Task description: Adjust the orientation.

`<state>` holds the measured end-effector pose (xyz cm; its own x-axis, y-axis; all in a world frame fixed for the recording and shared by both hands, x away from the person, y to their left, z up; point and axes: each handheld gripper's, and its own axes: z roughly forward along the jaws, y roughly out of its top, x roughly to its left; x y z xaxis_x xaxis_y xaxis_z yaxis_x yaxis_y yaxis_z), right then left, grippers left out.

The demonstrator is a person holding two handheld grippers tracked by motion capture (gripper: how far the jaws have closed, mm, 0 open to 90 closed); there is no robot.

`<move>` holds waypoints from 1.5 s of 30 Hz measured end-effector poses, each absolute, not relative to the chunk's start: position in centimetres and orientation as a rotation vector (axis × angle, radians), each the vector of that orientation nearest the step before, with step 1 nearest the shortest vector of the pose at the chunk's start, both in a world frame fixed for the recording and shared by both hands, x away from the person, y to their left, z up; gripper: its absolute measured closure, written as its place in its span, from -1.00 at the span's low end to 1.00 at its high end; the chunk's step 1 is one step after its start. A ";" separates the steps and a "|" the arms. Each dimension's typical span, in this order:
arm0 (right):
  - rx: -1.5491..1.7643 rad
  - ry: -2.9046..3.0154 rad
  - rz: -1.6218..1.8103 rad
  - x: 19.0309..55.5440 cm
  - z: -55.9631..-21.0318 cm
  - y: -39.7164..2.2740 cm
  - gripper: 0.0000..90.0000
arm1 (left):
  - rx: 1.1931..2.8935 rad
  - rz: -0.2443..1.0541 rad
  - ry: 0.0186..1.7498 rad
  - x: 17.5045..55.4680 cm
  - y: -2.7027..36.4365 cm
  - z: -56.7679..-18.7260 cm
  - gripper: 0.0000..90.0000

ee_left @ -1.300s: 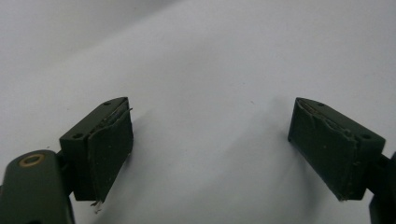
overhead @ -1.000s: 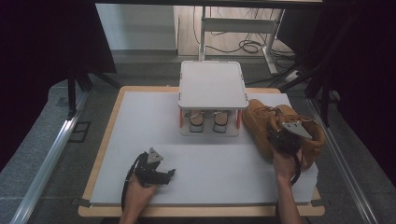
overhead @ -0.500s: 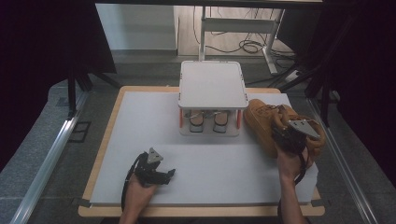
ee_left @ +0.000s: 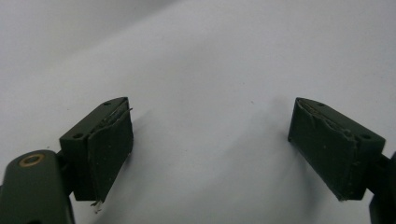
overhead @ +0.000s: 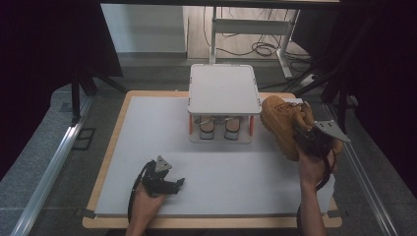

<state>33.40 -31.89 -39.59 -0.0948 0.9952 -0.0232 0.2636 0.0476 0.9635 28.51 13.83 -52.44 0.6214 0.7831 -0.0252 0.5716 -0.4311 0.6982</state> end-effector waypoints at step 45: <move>1.228 1.375 1.179 34.7 -30.9 -31.9 0.22 | 2.158 0.400 1.059 28.5 13.8 -52.5 -0.69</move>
